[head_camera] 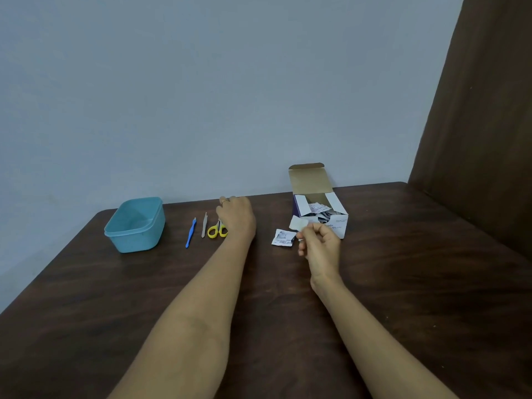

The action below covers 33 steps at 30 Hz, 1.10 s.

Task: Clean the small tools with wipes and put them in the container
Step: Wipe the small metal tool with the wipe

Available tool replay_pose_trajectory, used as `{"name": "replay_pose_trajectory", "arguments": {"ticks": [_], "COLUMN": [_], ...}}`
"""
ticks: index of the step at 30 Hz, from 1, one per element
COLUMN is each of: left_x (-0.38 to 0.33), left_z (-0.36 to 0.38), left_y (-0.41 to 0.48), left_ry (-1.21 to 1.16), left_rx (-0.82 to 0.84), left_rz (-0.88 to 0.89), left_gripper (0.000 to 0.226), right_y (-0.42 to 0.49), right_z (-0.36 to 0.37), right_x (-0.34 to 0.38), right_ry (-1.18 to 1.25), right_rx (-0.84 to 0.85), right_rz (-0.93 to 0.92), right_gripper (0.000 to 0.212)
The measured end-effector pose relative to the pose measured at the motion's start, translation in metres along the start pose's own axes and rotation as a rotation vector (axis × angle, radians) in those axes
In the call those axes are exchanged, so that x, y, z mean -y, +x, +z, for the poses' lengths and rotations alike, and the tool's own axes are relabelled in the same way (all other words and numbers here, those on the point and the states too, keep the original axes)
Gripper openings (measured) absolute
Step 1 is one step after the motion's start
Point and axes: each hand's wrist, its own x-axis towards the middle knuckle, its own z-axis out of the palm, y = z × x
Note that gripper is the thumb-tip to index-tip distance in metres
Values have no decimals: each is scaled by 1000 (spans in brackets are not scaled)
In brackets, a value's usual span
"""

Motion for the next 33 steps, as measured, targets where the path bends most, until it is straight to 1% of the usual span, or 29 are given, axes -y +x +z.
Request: {"name": "replay_pose_trajectory", "arguments": {"ticks": [5,7,8,10,14,16,18,19,21,22,24,27,30,33], "left_x": [1,2,2,3,8,11,16,20,26,29,33,40,45,50], "left_z": [1,0,0,-4,-17,-25,-31,-35,-40,-41,-42,-42,-37,-33], "left_y": [0,-3,-4,-9,-30,-47,-64,-72,-89,-96,-109,-128,-141,-147], "left_ry": [-51,-135,-216,-480,-1164,-1445,-1692,-1821,-2030,-2071,-2073,-2064,-2049,-1939], "left_rx": [-38,-56,-60,-69,-71,22,169,248,384,421,453,426,394,327], "left_rz": [5,-6,-16,-44,-155,-213,-254,-280,-308,-304,-282,-296,-329,-330], "left_gripper": [24,25,25,24,11,10,9,11,23,27,28,28,25,23], "right_y": [1,0,0,-1,-3,-4,-5,-5,-6,-8,-10,-14,-18,-20], "right_z": [0,0,0,-1,-1,-1,-1,-2,-3,-3,-3,-3,-3,-2], "right_x": [0,0,1,1,3,3,4,4,6,7,9,12,12,12], "right_ry": [-2,-9,-9,-5,-18,-28,-30,-31,-38,-37,-25,-15,-59,-146], "right_rx": [0,0,1,0,-5,-10,-8,-5,2,6,17,64,158,251], "right_rz": [3,4,5,9,15,9,6,5,0,-1,-2,-16,-38,-63], "right_gripper": [12,11,10,9,13,17,19,19,19,19,21,22,18,15]}}
